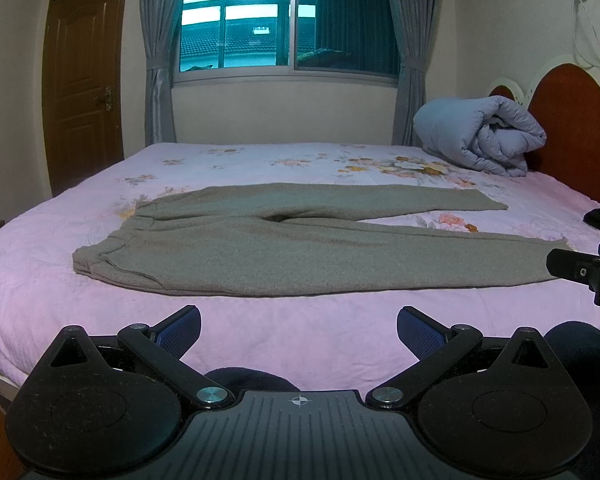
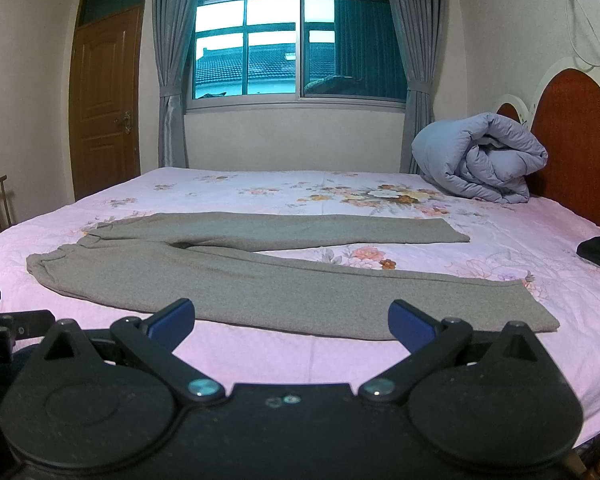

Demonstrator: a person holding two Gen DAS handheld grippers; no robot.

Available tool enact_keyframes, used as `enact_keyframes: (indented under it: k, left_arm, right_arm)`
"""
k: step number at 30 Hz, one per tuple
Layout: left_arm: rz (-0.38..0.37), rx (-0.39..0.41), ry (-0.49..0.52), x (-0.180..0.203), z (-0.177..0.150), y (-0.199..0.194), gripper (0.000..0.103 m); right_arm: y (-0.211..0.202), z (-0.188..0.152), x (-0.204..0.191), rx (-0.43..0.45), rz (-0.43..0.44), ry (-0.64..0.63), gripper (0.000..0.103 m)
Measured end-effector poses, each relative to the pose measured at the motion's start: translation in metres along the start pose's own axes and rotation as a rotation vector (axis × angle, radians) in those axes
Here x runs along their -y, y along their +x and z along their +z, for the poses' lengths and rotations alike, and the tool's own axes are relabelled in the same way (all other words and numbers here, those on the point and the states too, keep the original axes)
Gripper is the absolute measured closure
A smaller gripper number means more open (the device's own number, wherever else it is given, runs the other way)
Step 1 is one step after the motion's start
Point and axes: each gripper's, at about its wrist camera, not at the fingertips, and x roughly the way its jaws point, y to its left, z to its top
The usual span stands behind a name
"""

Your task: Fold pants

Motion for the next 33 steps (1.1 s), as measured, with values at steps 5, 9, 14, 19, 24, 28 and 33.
enact_keyframes:
  k: [5, 9, 14, 19, 24, 28, 33]
  left_arm:
    - [0.0, 0.0, 0.0, -0.0002, 0.0, -0.0004, 0.0]
    - [0.0, 0.0, 0.001, -0.0002, 0.0, -0.0005, 0.0]
    - [0.0, -0.002, 0.002, -0.0004, -0.0007, -0.0002, 0.0]
    - [0.002, -0.003, 0.003, -0.0007, -0.0011, 0.0004, 0.0]
    - [0.0, -0.004, 0.004, -0.0015, -0.0017, 0.0013, 0.0]
    - [0.001, -0.004, 0.004, -0.0015, -0.0018, 0.0012, 0.0]
    - [0.0, -0.005, 0.004, -0.0011, -0.0014, 0.0015, 0.0]
  right_arm:
    - [0.0001, -0.0001, -0.0003, -0.001, 0.0, 0.0, 0.006]
    - [0.0002, -0.0001, -0.0005, -0.001, 0.0, 0.0, 0.006]
    - [0.0002, 0.0, -0.0005, -0.003, -0.001, -0.001, 0.006]
    - [-0.0002, 0.0002, -0.0005, -0.004, 0.0, -0.001, 0.006]
    - [-0.0016, -0.003, 0.0024, -0.005, -0.001, -0.001, 0.006]
    - [-0.0009, -0.0004, 0.0008, -0.005, -0.001, -0.002, 0.006]
    - [-0.001, -0.0001, 0.0002, -0.006, -0.001, -0.002, 0.006]
